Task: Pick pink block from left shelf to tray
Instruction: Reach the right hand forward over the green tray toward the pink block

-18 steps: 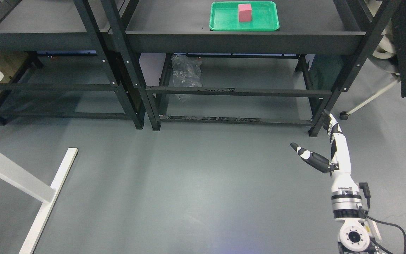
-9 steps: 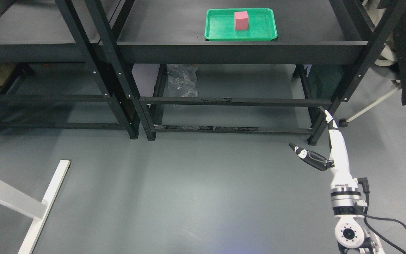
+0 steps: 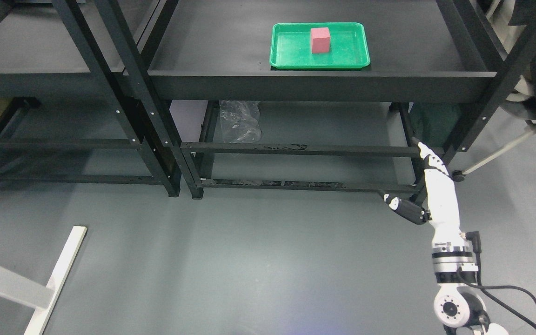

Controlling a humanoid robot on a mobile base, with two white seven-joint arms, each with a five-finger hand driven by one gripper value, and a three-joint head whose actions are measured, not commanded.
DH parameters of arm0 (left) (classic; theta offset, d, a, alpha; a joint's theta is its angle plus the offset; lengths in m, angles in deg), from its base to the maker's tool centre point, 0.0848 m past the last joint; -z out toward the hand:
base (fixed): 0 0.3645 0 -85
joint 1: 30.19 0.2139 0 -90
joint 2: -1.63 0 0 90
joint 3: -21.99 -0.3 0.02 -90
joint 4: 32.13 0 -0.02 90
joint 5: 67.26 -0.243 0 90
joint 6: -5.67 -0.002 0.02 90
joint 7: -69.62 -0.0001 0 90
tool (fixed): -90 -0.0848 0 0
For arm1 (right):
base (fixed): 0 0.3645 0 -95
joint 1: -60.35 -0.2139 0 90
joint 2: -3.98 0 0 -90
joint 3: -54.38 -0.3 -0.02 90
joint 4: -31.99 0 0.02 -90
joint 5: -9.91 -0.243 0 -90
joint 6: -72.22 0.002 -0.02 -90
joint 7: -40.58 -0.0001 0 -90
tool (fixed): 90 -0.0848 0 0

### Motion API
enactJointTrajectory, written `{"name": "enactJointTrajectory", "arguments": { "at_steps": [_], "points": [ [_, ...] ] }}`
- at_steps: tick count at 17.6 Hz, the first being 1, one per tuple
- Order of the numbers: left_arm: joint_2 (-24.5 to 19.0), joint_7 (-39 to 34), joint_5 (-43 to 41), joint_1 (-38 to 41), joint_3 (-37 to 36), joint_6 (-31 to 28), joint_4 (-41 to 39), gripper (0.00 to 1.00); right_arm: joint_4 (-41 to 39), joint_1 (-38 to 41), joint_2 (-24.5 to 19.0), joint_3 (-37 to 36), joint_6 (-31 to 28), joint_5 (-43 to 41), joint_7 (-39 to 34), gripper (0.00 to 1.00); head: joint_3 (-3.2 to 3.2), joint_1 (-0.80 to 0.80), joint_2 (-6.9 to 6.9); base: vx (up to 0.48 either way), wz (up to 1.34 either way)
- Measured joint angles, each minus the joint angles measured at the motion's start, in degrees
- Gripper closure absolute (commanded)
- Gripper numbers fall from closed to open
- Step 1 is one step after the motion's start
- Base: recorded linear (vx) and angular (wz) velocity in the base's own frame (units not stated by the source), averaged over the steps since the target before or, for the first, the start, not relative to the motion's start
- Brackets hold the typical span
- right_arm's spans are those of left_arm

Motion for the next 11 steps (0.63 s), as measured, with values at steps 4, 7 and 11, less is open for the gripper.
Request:
{"name": "enactJointTrajectory", "arguments": {
  "at_steps": [4, 7, 11],
  "points": [
    [0.0, 0.0, 0.0, 0.0, 0.0, 0.0, 0.0, 0.0, 0.0, -0.5, 0.6, -0.5, 1.0, 4.1, 1.3, 0.01, 0.0, 0.0, 0.0, 0.125, -0.08],
    [0.0, 0.0, 0.0, 0.0, 0.0, 0.0, 0.0, 0.0, 0.0, -0.8, 0.9, -0.7, 1.7, 7.0, 1.5, 0.01, 0.0, 0.0, 0.0, 0.102, -0.04],
    [0.0, 0.0, 0.0, 0.0, 0.0, 0.0, 0.0, 0.0, 0.0, -1.0, 1.0, -0.1, 2.7, 10.3, 5.0, 0.01, 0.0, 0.0, 0.0, 0.124, 0.09]
  ]
}}
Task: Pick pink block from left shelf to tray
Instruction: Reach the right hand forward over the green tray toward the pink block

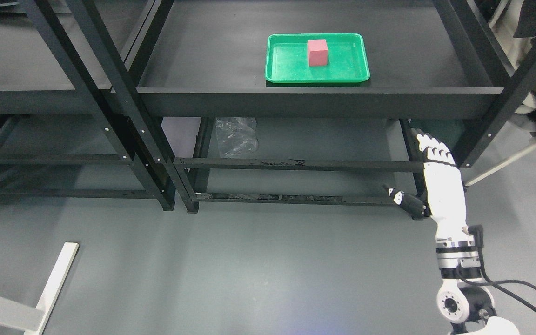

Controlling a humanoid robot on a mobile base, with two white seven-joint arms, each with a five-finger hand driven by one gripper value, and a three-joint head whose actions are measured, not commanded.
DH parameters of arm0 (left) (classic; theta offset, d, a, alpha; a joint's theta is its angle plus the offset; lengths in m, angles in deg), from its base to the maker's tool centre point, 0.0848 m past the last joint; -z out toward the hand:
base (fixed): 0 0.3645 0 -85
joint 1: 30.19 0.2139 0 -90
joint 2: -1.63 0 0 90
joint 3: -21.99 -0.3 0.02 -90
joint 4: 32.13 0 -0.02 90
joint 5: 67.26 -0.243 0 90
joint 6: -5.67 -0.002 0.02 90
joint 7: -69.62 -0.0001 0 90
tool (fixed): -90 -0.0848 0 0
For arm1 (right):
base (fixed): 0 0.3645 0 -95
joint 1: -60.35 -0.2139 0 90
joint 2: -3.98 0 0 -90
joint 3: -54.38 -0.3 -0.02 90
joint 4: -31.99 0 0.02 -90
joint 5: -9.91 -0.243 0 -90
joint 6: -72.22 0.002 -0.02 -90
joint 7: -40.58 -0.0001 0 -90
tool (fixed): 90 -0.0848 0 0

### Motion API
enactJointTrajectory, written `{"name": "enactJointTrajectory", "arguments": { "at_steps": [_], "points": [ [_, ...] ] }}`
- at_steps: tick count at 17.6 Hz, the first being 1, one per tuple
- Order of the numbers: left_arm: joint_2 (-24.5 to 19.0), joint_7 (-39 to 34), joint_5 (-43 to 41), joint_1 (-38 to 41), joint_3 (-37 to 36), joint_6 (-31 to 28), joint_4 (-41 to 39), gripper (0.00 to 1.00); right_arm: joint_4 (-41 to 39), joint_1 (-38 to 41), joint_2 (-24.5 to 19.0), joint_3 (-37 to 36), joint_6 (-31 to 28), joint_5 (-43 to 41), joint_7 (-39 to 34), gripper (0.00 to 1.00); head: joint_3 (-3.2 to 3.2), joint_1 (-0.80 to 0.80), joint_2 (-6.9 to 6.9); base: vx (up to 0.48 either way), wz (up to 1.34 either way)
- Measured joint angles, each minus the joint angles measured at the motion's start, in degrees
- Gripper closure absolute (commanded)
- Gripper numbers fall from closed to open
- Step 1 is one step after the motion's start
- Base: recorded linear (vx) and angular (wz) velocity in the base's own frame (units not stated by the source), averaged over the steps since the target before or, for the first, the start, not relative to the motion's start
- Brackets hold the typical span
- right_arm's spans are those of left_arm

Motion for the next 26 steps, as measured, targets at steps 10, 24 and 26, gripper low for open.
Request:
{"name": "enactJointTrajectory", "arguments": {
  "at_steps": [10, 24, 26],
  "points": [
    [0.0, 0.0, 0.0, 0.0, 0.0, 0.0, 0.0, 0.0, -0.1, -0.4, -0.7, 0.9, 3.1, 2.3, 15.3, 0.01, 0.0, 0.0, 0.0, 0.185, 0.12],
    [0.0, 0.0, 0.0, 0.0, 0.0, 0.0, 0.0, 0.0, -0.1, -1.3, -0.9, 2.6, -1.6, 1.0, 17.8, 0.01, 0.0, 0.0, 0.0, 0.222, 0.04],
    [0.0, 0.0, 0.0, 0.0, 0.0, 0.0, 0.0, 0.0, -0.1, -1.4, -1.0, 3.1, -3.0, 0.7, 17.9, 0.01, 0.0, 0.0, 0.0, 0.207, -0.02]
  ]
}}
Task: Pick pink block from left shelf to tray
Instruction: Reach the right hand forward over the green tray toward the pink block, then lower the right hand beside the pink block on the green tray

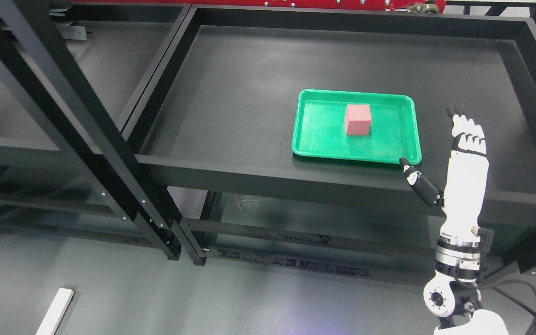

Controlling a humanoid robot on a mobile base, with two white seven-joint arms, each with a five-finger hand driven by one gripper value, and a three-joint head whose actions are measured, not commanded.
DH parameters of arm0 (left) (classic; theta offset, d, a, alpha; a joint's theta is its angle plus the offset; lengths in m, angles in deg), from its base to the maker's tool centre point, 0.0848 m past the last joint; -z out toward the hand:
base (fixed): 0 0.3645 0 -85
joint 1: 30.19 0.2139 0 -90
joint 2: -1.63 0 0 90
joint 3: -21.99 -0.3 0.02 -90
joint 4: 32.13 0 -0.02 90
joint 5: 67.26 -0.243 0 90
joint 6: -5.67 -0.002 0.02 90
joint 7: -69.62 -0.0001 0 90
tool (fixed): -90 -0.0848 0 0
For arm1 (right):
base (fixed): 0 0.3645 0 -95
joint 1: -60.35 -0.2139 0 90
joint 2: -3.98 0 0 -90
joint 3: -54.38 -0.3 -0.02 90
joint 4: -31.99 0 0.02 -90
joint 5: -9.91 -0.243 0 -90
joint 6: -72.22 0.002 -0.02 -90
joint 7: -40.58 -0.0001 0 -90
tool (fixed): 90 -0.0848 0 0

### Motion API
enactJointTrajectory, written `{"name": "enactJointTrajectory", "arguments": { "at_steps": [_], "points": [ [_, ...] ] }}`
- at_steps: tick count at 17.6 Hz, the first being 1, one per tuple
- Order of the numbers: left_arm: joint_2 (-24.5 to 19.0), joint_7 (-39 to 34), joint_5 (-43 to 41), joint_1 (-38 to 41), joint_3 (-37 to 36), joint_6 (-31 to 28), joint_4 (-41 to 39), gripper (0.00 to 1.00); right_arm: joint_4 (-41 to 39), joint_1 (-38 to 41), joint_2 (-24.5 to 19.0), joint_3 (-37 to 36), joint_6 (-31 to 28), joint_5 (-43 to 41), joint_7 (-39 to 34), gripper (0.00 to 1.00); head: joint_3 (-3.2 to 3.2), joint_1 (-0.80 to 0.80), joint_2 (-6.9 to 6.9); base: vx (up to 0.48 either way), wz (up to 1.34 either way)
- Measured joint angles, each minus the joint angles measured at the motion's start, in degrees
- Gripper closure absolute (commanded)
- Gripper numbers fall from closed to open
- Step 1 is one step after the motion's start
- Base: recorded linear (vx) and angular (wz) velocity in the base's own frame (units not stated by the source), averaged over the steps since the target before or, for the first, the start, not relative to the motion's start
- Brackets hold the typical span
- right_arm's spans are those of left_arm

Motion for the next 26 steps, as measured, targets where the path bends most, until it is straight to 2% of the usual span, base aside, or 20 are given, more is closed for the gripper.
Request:
{"name": "enactJointTrajectory", "arguments": {
  "at_steps": [4, 11, 17, 26],
  "points": [
    [0.0, 0.0, 0.0, 0.0, 0.0, 0.0, 0.0, 0.0, 0.0, -0.1, 0.0, 1.0, -1.4, -0.2, -1.1, 0.01, 0.0, 0.0, 0.0, 0.208, -0.06],
    [0.0, 0.0, 0.0, 0.0, 0.0, 0.0, 0.0, 0.0, 0.0, -0.6, 0.0, 2.1, -3.3, 0.1, -7.8, 0.01, 0.0, 0.0, 0.0, 0.158, -0.02],
    [0.0, 0.0, 0.0, 0.0, 0.0, 0.0, 0.0, 0.0, 0.1, -0.8, -0.1, 2.8, -7.0, -1.0, -18.1, 0.01, 0.0, 0.0, 0.0, 0.113, 0.02],
    [0.0, 0.0, 0.0, 0.0, 0.0, 0.0, 0.0, 0.0, 0.2, -1.4, -0.1, 2.9, -8.0, -9.2, -32.3, 0.01, 0.0, 0.0, 0.0, 0.096, 0.01]
  ]
}}
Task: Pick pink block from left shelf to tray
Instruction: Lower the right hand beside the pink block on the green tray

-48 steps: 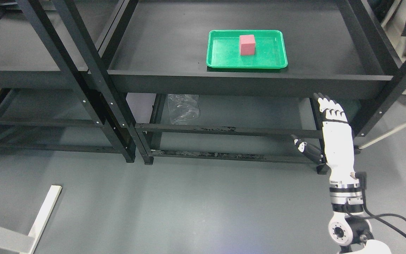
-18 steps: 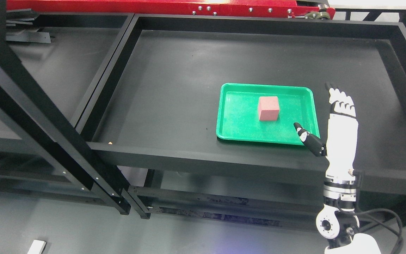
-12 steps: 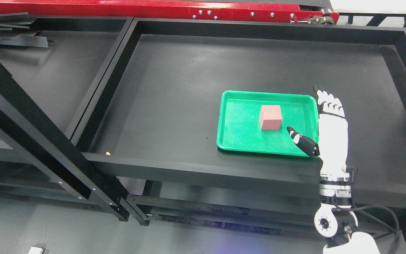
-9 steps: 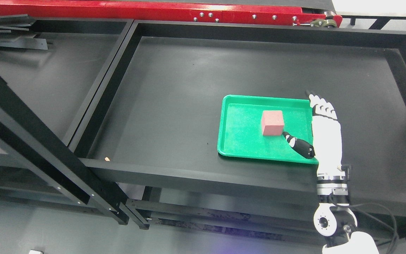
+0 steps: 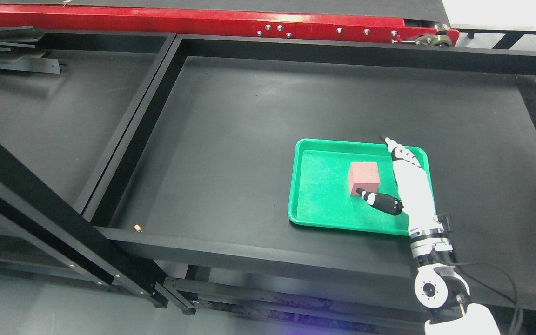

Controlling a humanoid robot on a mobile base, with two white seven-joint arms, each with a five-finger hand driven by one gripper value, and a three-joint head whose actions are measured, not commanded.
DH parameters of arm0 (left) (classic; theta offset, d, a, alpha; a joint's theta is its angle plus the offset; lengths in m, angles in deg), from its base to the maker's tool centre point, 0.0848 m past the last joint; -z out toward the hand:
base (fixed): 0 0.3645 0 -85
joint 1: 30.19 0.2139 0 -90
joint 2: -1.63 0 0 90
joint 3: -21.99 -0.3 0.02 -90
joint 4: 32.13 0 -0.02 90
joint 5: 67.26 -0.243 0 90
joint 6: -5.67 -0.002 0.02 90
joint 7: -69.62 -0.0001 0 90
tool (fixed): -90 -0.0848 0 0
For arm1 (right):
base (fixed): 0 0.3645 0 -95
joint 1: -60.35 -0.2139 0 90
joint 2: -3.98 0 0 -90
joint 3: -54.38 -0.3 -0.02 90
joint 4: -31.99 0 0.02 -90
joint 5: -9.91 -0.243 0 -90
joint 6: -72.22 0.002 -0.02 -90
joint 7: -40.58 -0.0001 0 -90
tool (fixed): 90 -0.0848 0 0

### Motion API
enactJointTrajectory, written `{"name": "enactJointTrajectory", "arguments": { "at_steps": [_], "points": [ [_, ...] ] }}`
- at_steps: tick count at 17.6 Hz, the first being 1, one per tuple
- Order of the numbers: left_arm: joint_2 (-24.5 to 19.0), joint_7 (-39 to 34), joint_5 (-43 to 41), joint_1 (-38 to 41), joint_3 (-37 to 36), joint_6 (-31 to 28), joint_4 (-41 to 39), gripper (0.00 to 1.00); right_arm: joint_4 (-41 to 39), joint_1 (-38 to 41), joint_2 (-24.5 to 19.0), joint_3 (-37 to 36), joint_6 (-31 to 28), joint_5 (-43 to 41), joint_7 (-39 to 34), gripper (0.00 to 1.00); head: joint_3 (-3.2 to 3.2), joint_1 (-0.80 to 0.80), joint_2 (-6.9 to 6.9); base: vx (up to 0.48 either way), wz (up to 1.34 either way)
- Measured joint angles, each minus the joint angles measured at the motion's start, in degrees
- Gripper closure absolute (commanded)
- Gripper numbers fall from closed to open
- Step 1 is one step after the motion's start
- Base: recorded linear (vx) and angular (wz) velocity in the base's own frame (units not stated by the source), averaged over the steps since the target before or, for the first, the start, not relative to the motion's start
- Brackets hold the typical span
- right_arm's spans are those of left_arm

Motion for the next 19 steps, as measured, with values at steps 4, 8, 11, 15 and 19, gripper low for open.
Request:
{"name": "enactJointTrajectory", "arguments": {
  "at_steps": [4, 8, 11, 15, 19],
  "points": [
    [0.0, 0.0, 0.0, 0.0, 0.0, 0.0, 0.0, 0.0, 0.4, -1.1, 0.0, -0.1, -0.4, -3.0, -6.5, 0.02, 0.0, 0.0, 0.0, 0.059, -0.01],
    [0.0, 0.0, 0.0, 0.0, 0.0, 0.0, 0.0, 0.0, 0.9, -1.8, 0.0, 0.0, -0.6, 0.4, -9.2, 0.02, 0.0, 0.0, 0.0, 0.036, -0.04],
    [0.0, 0.0, 0.0, 0.0, 0.0, 0.0, 0.0, 0.0, 1.4, -2.1, 0.0, 0.3, -1.3, 5.1, -10.0, 0.02, 0.0, 0.0, 0.0, 0.033, -0.06],
    [0.0, 0.0, 0.0, 0.0, 0.0, 0.0, 0.0, 0.0, 2.3, -2.3, 0.0, 0.7, -1.6, 9.2, -10.3, 0.02, 0.0, 0.0, 0.0, 0.038, -0.06],
    [0.0, 0.0, 0.0, 0.0, 0.0, 0.0, 0.0, 0.0, 3.5, -2.4, 0.0, 1.1, -1.6, 11.3, -12.0, 0.02, 0.0, 0.0, 0.0, 0.043, -0.09]
  ]
}}
